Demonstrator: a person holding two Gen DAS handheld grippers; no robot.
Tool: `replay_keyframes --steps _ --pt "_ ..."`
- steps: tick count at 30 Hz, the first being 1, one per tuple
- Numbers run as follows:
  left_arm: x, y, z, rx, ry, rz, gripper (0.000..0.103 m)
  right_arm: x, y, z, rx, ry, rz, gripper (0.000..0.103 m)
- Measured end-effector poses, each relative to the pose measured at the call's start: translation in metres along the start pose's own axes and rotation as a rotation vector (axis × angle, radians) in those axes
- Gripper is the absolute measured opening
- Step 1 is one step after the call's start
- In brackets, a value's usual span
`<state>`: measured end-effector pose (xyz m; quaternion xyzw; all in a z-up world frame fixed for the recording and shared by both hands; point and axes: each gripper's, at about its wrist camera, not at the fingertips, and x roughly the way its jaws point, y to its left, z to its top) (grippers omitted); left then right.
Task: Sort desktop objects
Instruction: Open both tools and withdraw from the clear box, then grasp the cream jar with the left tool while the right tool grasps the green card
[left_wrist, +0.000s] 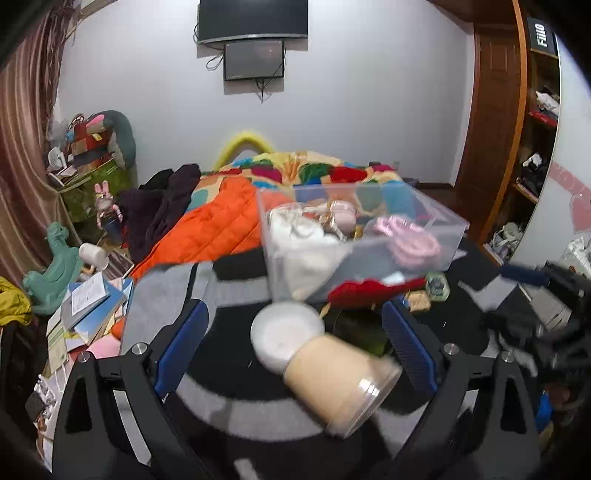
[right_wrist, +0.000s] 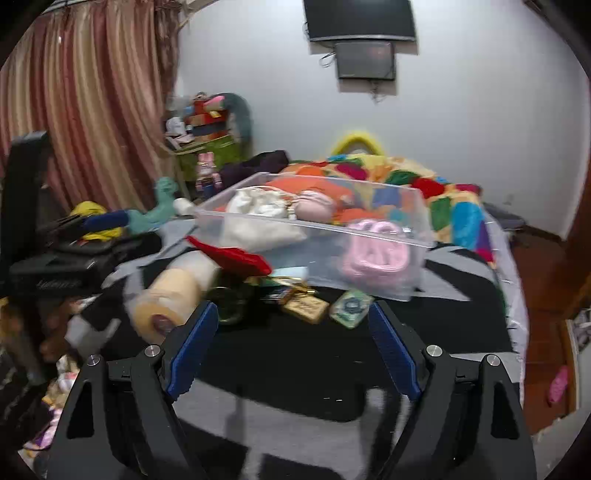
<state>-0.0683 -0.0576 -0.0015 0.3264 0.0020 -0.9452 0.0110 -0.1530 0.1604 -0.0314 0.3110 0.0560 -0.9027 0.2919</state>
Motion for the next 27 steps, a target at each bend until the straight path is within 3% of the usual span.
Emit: replay_keyframes --steps 4,12,18,25,27 --pt "0.000 0.001 -0.015 -0.002 0.018 0.003 0.096 0.005 -0.009 -0.005 0.020 -0.003 -0.027 0.081" --pt "0.010 0.001 -0.033 -0.093 0.022 -0.113 0.100 0.038 -0.029 -0.016 0.098 0.075 -0.023 0.081" --pt "0.035 -0.018 -0.036 -0.108 0.060 -0.155 0.100 0.044 -0.037 -0.012 0.073 0.057 -0.127 0.080" --pt "0.044 -0.024 -0.041 -0.105 0.079 -0.101 0.101 0.064 -0.041 -0.001 0.072 0.094 -0.133 0.072" --pt "0.053 -0.020 -0.044 -0.124 0.138 -0.098 0.101 0.068 -0.043 0.000 0.092 0.100 -0.117 0.072"
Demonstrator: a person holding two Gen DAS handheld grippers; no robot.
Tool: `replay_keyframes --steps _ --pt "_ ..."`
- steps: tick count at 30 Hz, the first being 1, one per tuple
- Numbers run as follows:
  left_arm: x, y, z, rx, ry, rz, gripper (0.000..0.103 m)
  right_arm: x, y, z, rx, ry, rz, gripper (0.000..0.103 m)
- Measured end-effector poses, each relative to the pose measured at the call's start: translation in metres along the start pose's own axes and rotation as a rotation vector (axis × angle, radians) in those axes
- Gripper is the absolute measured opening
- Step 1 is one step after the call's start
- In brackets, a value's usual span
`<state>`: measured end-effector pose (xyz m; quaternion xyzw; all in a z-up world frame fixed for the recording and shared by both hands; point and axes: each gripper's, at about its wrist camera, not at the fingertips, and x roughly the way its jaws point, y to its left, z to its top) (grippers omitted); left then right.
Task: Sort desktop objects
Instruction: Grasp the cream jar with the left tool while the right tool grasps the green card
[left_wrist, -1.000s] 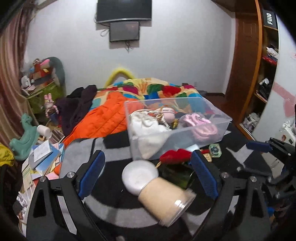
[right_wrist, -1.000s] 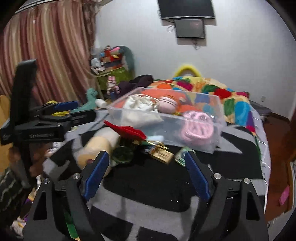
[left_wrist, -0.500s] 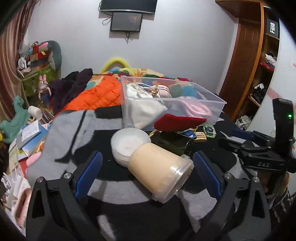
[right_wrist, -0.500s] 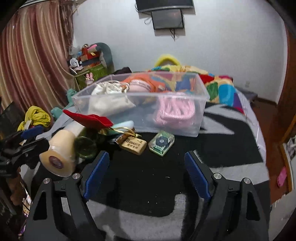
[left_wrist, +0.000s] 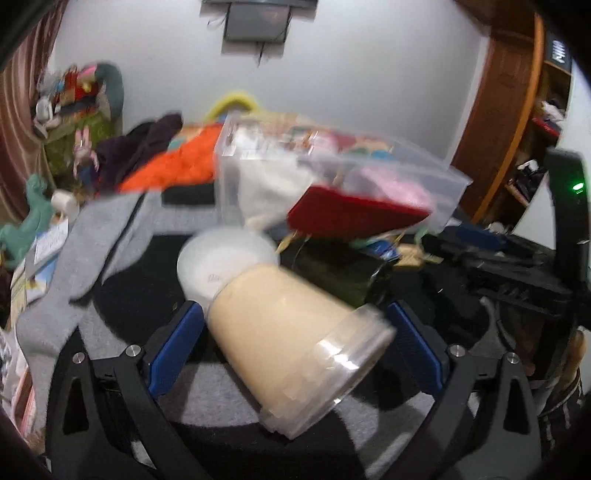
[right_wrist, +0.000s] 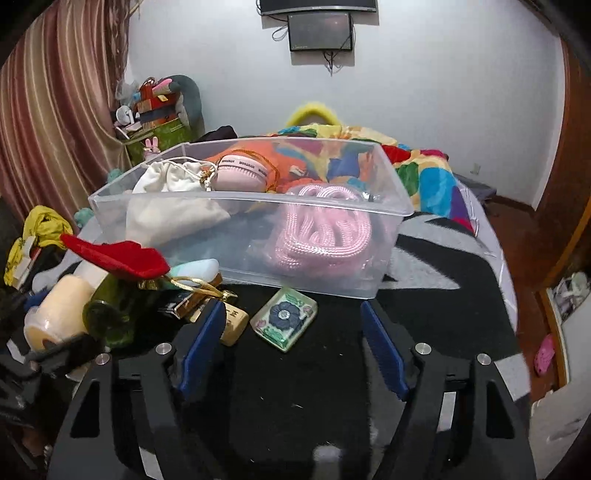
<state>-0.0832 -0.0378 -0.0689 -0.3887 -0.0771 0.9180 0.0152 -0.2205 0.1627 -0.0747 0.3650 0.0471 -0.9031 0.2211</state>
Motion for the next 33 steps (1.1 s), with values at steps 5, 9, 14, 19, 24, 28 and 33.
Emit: replay_keyframes --steps 5,9,14,19,24,28,33 --pt "0.010 -0.003 -0.012 0.031 0.060 0.018 0.101 0.008 -0.006 0.002 0.059 0.020 0.028 0.061" --pt "0.009 -0.013 -0.015 0.053 0.044 0.085 0.101 0.018 -0.010 -0.001 0.100 0.066 0.065 0.059" --pt "0.005 -0.001 -0.016 -0.036 0.022 0.070 0.101 0.018 -0.008 -0.003 0.095 0.067 0.061 0.057" --pt "-0.008 -0.003 -0.019 -0.055 -0.056 0.101 0.093 0.017 -0.011 -0.004 0.127 0.058 0.094 0.034" --pt "-0.014 -0.011 -0.020 -0.046 -0.101 0.151 0.088 0.015 -0.015 -0.006 0.150 0.047 0.125 0.029" --pt "-0.020 -0.011 -0.022 -0.056 -0.124 0.138 0.088 0.014 -0.015 -0.007 0.153 0.036 0.148 0.027" --pt "-0.033 -0.017 -0.025 -0.027 -0.154 0.133 0.088 0.011 -0.016 -0.008 0.153 0.019 0.163 0.026"
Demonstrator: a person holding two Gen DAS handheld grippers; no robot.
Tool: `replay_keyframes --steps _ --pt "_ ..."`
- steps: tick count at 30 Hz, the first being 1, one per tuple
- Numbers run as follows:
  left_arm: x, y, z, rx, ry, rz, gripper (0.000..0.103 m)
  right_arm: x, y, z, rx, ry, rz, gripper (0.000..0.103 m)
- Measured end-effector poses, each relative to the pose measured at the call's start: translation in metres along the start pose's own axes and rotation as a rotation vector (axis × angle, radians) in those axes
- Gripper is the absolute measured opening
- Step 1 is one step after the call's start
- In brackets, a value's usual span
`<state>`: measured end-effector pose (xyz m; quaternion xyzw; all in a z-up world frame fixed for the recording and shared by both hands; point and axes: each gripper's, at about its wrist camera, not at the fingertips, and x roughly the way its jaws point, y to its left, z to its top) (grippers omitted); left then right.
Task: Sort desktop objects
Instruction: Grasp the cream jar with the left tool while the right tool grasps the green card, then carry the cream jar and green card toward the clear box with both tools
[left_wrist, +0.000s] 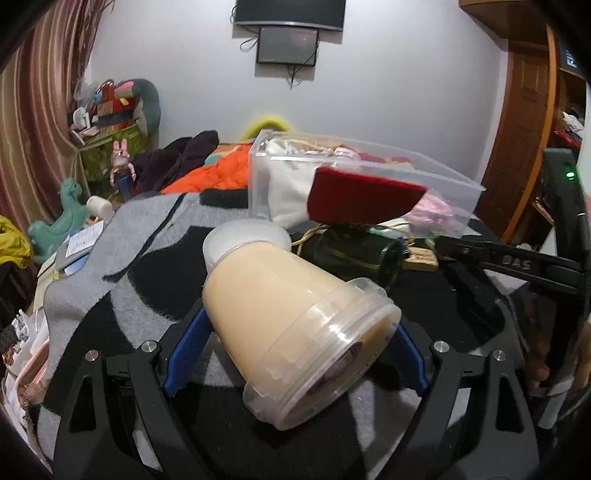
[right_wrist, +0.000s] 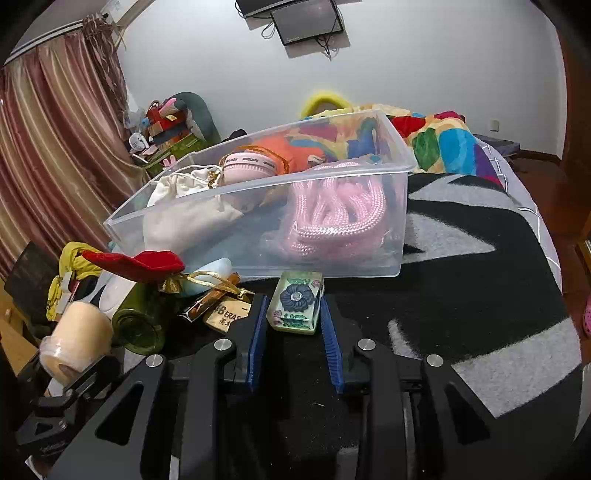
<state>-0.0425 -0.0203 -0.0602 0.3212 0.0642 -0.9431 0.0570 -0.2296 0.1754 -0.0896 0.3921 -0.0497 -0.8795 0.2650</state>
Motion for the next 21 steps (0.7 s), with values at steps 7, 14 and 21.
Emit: replay_keyframes --steps 7,14,21 --pt "-0.030 -0.006 0.010 0.029 -0.075 -0.015 0.088 -0.008 0.004 -0.002 -0.023 -0.046 -0.015 0.024" --pt "-0.041 0.001 0.020 0.007 -0.093 -0.036 0.089 -0.023 0.010 -0.021 -0.096 -0.028 -0.016 0.022" --pt "-0.041 0.006 0.024 0.000 -0.099 -0.035 0.088 -0.033 0.012 -0.031 -0.156 -0.002 -0.067 0.024"
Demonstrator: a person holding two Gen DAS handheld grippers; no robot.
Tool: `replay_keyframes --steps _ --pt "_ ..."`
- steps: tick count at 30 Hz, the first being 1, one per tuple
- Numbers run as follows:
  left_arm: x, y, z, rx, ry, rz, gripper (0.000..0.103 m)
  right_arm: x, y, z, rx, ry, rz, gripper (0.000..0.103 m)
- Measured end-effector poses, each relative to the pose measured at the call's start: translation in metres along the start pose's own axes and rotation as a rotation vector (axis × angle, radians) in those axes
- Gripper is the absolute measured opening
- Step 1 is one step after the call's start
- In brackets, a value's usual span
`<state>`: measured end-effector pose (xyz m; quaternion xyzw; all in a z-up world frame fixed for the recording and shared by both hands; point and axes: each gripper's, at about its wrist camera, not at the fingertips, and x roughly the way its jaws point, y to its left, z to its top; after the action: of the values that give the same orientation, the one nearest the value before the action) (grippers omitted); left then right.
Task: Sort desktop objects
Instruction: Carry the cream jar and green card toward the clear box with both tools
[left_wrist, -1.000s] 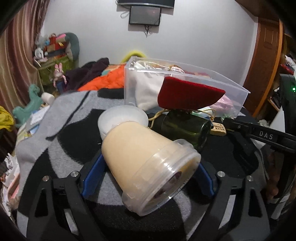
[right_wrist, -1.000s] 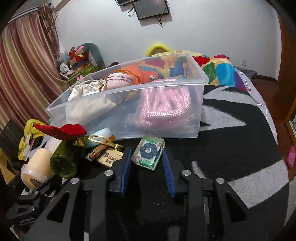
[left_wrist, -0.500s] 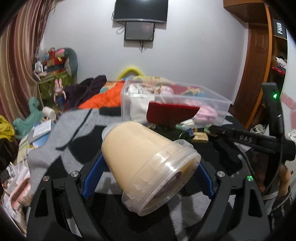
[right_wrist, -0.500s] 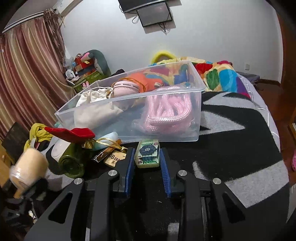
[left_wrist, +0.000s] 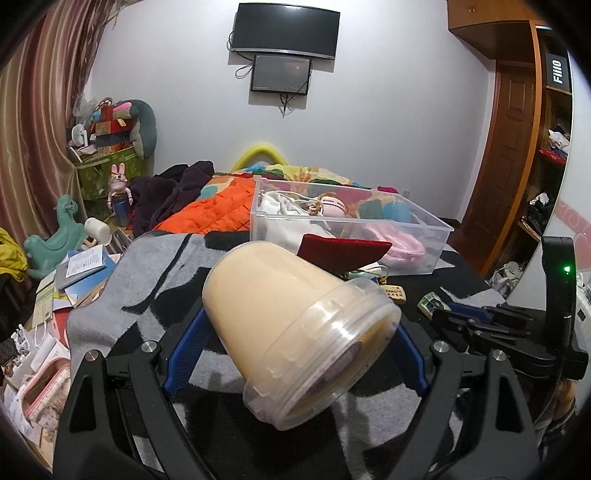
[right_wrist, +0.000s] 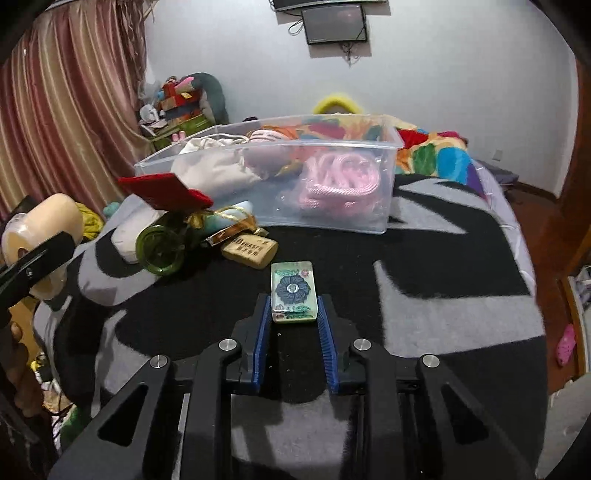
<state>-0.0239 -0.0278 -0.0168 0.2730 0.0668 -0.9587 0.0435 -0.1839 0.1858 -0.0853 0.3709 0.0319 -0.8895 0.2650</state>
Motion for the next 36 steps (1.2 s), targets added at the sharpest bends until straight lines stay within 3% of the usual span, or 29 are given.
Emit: replay_keyframes --steps 7,9,20,23,27,32,36 --pt "-0.003 0.003 0.007 0.009 -0.014 0.010 0.088 0.021 0.008 0.006 -0.041 0.014 -0.064 0.027" --pt "-0.001 0.005 0.009 0.003 -0.011 -0.003 0.089 0.014 0.007 0.005 -0.039 -0.006 -0.036 0.022" --pt "0.014 0.011 0.043 0.017 0.029 -0.091 0.089 -0.029 -0.004 0.023 0.039 -0.116 0.082 0.022" --pt "0.018 0.012 0.055 0.035 0.033 -0.079 0.089 -0.034 -0.007 0.031 0.060 -0.142 0.114 0.022" --pt "0.026 0.011 0.077 0.067 0.030 -0.055 0.089 -0.028 -0.010 0.041 0.078 -0.138 0.134 0.022" --pt "0.040 0.014 0.102 0.045 0.039 -0.098 0.089 -0.028 -0.014 0.058 0.085 -0.151 0.128 0.022" --pt "0.058 0.005 0.113 0.081 0.037 -0.084 0.089 -0.025 -0.014 0.074 0.074 -0.167 0.110 0.022"
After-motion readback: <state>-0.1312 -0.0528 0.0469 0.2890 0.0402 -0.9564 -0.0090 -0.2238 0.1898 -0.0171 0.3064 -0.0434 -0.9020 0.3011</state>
